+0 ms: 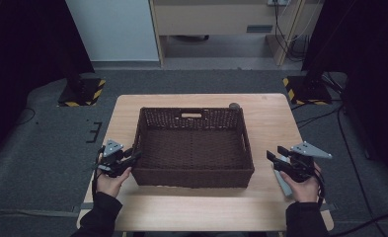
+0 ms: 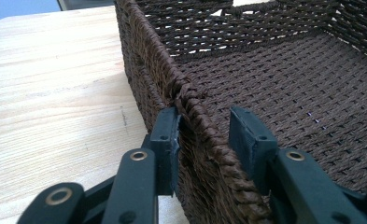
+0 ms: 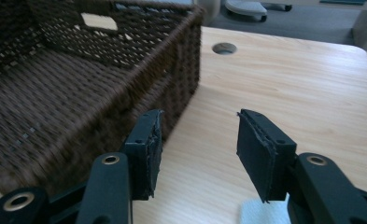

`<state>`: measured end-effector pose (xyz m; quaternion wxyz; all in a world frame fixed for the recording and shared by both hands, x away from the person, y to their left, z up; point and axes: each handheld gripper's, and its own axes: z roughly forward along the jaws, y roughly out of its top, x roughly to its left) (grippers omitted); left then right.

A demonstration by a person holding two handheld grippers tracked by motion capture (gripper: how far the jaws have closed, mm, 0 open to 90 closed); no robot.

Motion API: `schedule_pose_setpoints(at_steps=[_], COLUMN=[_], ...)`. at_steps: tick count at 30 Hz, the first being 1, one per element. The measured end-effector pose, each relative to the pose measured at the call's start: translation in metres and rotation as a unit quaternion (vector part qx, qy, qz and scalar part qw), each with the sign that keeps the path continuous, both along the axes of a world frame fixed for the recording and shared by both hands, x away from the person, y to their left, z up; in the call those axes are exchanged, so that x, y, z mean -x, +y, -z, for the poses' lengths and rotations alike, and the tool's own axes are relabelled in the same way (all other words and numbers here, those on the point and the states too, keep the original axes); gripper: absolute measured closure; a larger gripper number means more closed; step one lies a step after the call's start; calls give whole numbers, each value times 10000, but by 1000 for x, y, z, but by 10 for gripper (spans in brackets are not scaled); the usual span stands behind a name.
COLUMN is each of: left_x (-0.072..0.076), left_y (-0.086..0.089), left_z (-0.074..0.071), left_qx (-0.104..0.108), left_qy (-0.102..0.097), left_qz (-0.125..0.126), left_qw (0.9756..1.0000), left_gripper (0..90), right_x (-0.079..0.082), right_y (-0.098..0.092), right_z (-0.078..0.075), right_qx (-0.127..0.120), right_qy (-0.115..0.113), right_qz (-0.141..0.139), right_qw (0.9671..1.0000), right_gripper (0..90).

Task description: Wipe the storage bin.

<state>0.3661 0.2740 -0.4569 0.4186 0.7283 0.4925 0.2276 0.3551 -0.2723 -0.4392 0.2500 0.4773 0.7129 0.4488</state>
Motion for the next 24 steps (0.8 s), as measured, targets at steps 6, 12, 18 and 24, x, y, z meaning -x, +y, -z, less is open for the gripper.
schedule_pose_setpoints(at_steps=[6,12,18,24], left_x=[-2,-5,-6,-6], left_y=[0,1,1,3], left_z=[-1,0,0,0], left_qx=[-39,16,43,47], left_qy=[19,15,23,7], left_qz=[14,36,41,-5], left_qw=[10000,10000,10000,10000], left_gripper=[635,637,633,583], right_x=[-11,-27,-38,-49], right_y=[18,33,46,56], right_z=[-7,-11,-10,-1], right_qx=[-93,-197,-167,-29], right_qy=[-3,25,59,196], right_qz=[-185,-315,-450,-544], right_qw=[9998,9993,9988,9983], right_gripper=[499,516,522,554])
